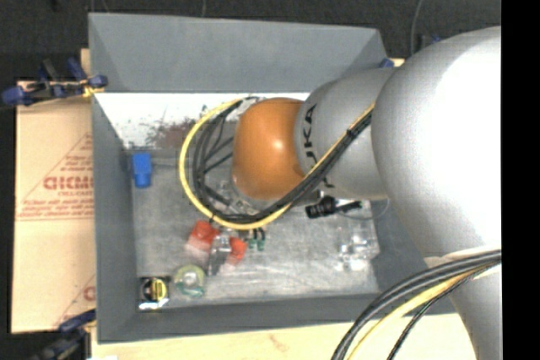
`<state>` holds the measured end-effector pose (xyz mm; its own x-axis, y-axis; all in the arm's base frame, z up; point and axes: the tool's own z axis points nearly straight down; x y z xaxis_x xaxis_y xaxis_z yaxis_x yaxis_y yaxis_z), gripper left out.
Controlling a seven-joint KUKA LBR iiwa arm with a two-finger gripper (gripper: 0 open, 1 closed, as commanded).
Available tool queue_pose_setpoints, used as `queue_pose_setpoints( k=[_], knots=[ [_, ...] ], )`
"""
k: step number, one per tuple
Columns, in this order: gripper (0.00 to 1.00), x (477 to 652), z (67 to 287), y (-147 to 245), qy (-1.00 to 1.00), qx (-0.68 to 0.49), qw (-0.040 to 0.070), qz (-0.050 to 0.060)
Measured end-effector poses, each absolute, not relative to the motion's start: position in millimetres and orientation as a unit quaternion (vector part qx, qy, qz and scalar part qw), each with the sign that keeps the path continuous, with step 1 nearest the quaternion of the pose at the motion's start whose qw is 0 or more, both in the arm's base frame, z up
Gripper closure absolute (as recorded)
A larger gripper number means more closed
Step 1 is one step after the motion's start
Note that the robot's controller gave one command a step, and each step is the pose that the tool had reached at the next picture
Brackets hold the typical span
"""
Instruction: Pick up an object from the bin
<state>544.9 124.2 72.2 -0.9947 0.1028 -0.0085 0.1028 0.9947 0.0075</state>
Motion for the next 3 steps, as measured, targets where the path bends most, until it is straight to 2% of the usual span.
queue_pose_setpoints(
  k=[1, 2, 3],
  knots=[
    [0.0, 541.2, 101.2, 128.7, 0.994, 0.113, 0.003, 0.002],
    [0.0, 540.1, 110.2, 114.0, 0.987, 0.161, 0.003, 0.002],
    [0.0, 533.8, 74.0, 120.2, 0.971, 0.237, 0.005, 0.003]
  ],
)
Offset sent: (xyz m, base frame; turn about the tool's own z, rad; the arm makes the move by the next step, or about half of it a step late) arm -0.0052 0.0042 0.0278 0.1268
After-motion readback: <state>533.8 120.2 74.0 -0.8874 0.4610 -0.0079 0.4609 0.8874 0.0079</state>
